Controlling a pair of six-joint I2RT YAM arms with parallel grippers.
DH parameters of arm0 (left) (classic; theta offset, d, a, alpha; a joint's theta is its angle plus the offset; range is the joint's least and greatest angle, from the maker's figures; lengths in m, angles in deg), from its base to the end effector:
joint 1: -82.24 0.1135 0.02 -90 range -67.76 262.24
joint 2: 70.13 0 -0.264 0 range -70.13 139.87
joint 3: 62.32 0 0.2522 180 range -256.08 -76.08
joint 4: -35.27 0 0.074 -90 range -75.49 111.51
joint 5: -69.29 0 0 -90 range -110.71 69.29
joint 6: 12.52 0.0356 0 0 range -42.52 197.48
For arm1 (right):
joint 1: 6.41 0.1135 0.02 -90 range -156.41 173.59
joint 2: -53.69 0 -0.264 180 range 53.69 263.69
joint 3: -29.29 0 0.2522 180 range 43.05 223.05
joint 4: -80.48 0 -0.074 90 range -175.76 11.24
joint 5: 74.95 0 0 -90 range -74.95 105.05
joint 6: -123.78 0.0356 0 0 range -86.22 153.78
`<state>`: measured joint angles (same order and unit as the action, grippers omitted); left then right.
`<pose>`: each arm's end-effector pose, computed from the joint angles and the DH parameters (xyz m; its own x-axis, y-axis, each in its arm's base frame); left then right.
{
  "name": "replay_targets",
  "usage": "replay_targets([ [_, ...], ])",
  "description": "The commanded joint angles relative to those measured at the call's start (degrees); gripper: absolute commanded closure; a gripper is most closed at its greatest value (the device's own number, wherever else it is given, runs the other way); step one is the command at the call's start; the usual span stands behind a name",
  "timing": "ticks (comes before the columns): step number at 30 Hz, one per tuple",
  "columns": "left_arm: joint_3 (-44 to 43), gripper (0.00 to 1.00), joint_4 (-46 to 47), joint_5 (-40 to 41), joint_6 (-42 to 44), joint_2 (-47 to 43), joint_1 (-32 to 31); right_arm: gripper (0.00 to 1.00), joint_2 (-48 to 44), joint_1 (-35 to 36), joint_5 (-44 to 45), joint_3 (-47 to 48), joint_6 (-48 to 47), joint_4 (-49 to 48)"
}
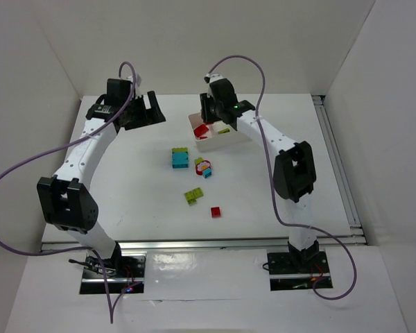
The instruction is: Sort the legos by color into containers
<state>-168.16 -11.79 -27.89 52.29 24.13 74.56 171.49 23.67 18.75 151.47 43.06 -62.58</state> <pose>0.3717 -0.0546 0.3639 -0.6199 -0.3425 -0.7060 -0.0336 0.9105 -0.4122 0.4225 0.2421 0.3073 -0.5327 -0.1226 -0.8374 -0.3721 0.9226 0.1016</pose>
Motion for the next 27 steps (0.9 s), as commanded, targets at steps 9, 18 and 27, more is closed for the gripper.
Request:
replay_targets([
  [9, -0.5, 0.01, -0.6, -0.8, 2.0, -1.4, 0.8, 0.29, 9.9, -1.7, -5.3, 9.7, 0.0, -1.9],
  [18, -1.5, 0.01, -0.6, -1.3, 2.0, -0.8, 0.8, 0.33, -9.0, 0.7, 1.5, -9.0, 0.5, -4.2],
  [27, -1.5, 0.01, -0.6, -0.8, 2.0, -0.3, 0.8, 0.20, -31.0, 14.5, 1.5, -44.8, 10.0, 5.4],
])
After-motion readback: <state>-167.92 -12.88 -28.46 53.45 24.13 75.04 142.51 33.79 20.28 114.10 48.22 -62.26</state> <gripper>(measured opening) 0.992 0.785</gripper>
